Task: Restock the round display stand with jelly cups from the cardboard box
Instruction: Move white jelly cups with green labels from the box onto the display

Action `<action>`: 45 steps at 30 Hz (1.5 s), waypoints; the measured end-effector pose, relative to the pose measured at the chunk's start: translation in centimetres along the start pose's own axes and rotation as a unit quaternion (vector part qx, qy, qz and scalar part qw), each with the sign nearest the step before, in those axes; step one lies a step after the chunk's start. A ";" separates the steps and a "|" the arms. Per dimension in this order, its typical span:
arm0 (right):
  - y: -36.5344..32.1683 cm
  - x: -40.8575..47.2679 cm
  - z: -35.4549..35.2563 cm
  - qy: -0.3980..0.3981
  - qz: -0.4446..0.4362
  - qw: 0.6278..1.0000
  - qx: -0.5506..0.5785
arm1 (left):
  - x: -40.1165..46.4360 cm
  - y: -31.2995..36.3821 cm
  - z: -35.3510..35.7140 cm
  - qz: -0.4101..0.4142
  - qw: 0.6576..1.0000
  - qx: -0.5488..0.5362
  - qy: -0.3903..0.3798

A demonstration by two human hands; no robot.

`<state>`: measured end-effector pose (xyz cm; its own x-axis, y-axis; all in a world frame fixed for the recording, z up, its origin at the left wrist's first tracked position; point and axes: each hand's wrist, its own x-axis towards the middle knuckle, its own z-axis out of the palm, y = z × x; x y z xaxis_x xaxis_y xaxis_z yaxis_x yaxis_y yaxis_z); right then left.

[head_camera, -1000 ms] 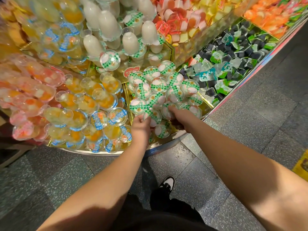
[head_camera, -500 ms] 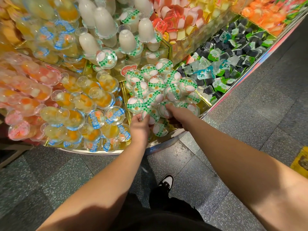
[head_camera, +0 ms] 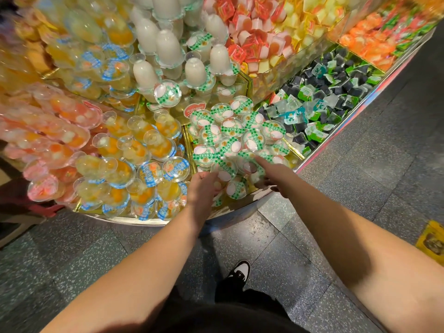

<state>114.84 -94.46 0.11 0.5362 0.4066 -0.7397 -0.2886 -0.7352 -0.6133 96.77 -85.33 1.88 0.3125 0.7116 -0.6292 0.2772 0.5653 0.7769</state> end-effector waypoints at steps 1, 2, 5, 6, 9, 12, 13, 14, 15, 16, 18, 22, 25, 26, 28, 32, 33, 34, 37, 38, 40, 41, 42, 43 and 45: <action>0.0 -0.8 -0.1 0.022 -0.006 1.000 -0.003 | -0.6 0.4 -0.7 0.000 1.000 0.011 -0.010; -0.2 -1.7 -0.1 0.049 -0.019 0.999 0.002 | -1.1 1.0 -1.5 0.000 1.000 0.019 -0.024; -2.3 -5.4 0.9 0.146 -0.087 0.985 -0.028 | -2.0 3.0 -5.6 0.027 0.997 0.035 -0.065; -3.3 -6.7 1.7 0.166 -0.118 0.978 -0.048 | -2.4 3.9 -7.5 0.048 0.995 0.048 -0.071; -6.7 -11.0 6.5 0.174 -0.225 0.954 -0.093 | -3.9 6.4 -14.7 0.130 0.986 0.081 -0.070; -10.3 -15.9 14.4 0.143 -0.302 0.929 -0.162 | -5.3 8.7 -23.7 0.196 0.970 0.144 -0.029; -11.5 -17.6 17.5 0.122 -0.327 0.918 -0.185 | -5.8 9.3 -27.2 0.208 0.964 0.165 -0.011; -12.5 -19.0 20.8 0.099 -0.353 0.907 -0.208 | -6.3 9.8 -30.7 0.217 0.959 0.181 0.009; -13.4 -20.4 24.1 0.078 -0.376 0.893 -0.236 | -6.7 10.2 -34.2 0.219 0.955 0.196 0.033; -14.2 -21.6 27.5 0.058 -0.398 0.877 -0.263 | -7.1 10.4 -37.7 0.218 0.950 0.218 0.058; -15.4 -24.0 34.5 0.007 -0.437 0.845 -0.308 | -8.2 10.7 -44.6 0.221 0.929 0.273 0.112; -16.6 -27.2 47.2 -0.100 -0.485 0.782 -0.380 | -10.3 9.5 -56.4 0.196 0.904 0.318 0.208; -17.0 -27.7 55.2 -0.162 -0.500 0.741 -0.417 | -10.9 8.2 -63.4 0.162 0.895 0.334 0.247; -17.1 -27.6 57.8 -0.173 -0.499 0.732 -0.431 | -10.8 7.9 -65.4 0.149 0.897 0.330 0.254; -17.3 -26.8 62.4 -0.195 -0.490 0.715 -0.460 | -10.5 7.5 -68.6 0.127 0.895 0.334 0.266; -18.8 -25.3 70.3 -0.240 -0.471 0.676 -0.514 | -8.0 7.1 -74.2 0.092 0.887 0.358 0.279; -19.5 -24.8 72.2 -0.252 -0.468 0.667 -0.522 | -7.1 7.2 -75.6 0.086 0.884 0.362 0.282; -20.1 -24.3 74.2 -0.261 -0.462 0.660 -0.533 | -6.1 7.4 -77.1 0.076 0.884 0.364 0.283; -22.4 -22.0 80.5 -0.274 -0.469 0.644 -0.539 | -2.5 8.7 -81.8 0.054 0.888 0.360 0.280; -23.7 -21.0 83.2 -0.279 -0.470 0.643 -0.536 | -0.6 9.3 -84.0 0.044 0.893 0.347 0.283; -25.3 -20.1 86.0 -0.299 -0.464 0.644 -0.530 | 1.6 10.2 -86.5 0.036 0.900 0.318 0.296; -26.5 -19.3 88.0 -0.305 -0.463 0.636 -0.536 | 3.0 11.2 -88.0 0.022 0.903 0.304 0.302; -27.8 -18.8 89.5 -0.309 -0.458 0.629 -0.547 | 4.2 12.3 -89.3 0.002 0.905 0.296 0.305; -29.0 -18.1 90.9 -0.310 -0.453 0.619 -0.562 | 5.3 13.3 -90.4 -0.016 0.905 0.291 0.311; -31.4 -16.2 94.2 -0.312 -0.437 0.621 -0.570 | 8.0 15.0 -93.0 -0.027 0.905 0.274 0.325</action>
<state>40.52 -26.86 5.32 -0.4231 0.7905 -0.4428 0.8370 0.1538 -0.5252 18.94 -32.33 10.39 -0.2648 0.8851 -0.3827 0.7410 0.4407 0.5066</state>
